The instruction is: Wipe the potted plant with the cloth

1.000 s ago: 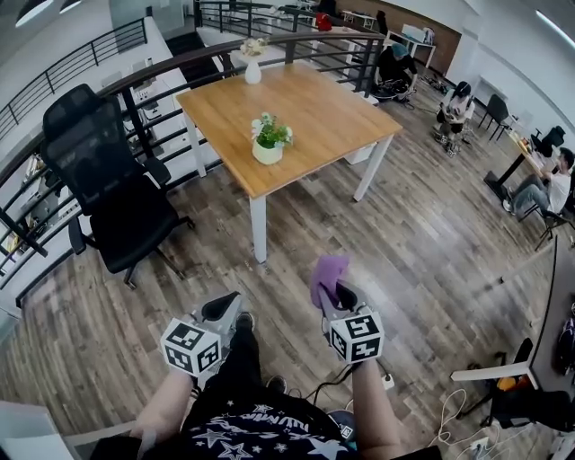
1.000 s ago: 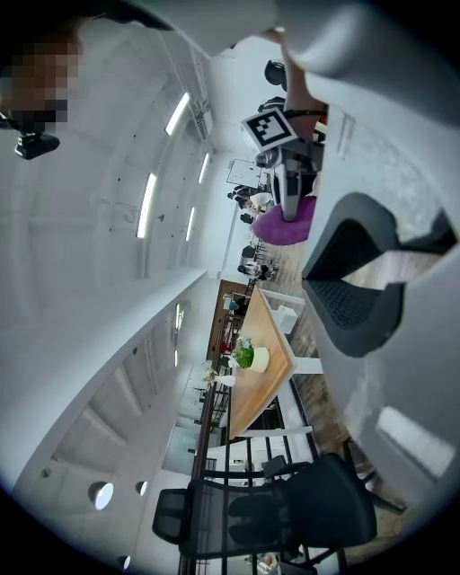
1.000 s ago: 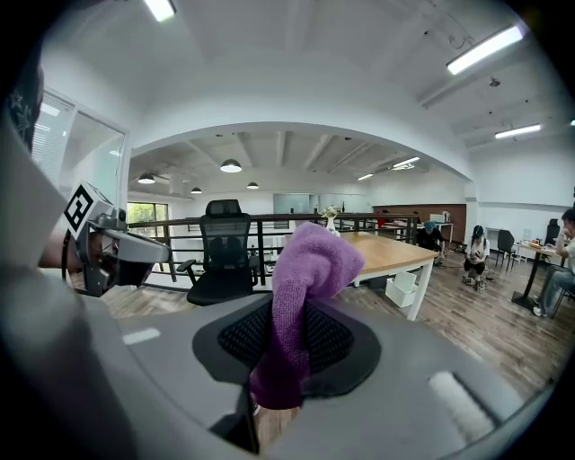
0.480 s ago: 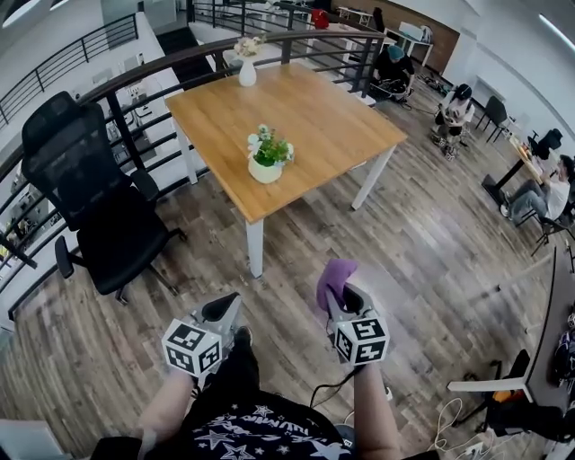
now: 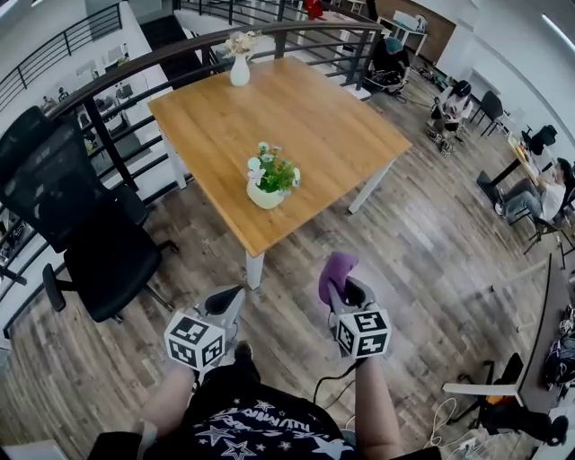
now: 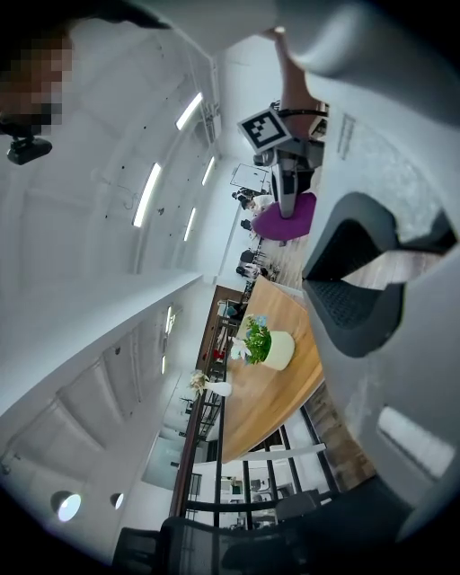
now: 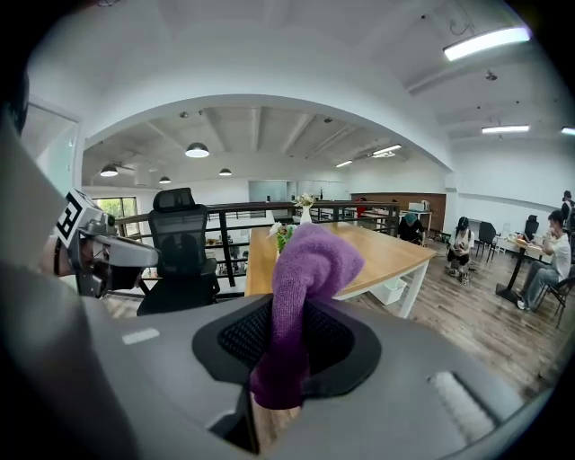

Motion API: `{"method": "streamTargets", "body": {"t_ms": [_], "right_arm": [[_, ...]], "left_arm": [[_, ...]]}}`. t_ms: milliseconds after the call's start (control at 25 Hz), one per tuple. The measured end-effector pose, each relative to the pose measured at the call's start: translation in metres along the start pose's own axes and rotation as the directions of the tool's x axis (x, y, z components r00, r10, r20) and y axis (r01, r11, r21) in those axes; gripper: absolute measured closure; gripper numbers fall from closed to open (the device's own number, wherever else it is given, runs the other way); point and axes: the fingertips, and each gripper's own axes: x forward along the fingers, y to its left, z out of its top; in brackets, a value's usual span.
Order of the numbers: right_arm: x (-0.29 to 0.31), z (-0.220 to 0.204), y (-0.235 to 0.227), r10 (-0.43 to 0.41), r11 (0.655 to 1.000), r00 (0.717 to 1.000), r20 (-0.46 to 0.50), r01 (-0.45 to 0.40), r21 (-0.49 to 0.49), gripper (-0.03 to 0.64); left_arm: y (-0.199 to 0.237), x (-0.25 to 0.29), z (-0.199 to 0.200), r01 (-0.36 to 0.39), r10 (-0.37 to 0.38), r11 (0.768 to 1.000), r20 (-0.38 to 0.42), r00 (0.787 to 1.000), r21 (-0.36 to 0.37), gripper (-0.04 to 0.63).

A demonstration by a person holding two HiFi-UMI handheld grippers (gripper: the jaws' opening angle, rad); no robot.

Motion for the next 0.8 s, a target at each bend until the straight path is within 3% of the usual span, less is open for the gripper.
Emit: {"method": "streamTargets", "body": {"t_ms": [280,440,800], "right_arm": [[0.073,0.034,-0.013,-0.023,0.997,1.000,-0.018,0.024,0.076,0.525],[0.106,0.045,-0.023,-0.055,0.990,0.998,-0.026,0.057,0.126,0.525],[0.134,0.025,-0.061,-0.025,0.993,0.995,-0.092,0.035,0.116,0.523]], "left_arm": [[0.069,0.019,0.018,0.003,-0.003,0.998,-0.001,1.000,-0.057,0.594],[0.098,0.033,0.030,0.019,-0.019,0.999,-0.007,1.000,-0.045,0.595],[0.106,0.083,0.019,0.038,-0.041,0.998,-0.064,0.997,-0.047,0.594]]}}
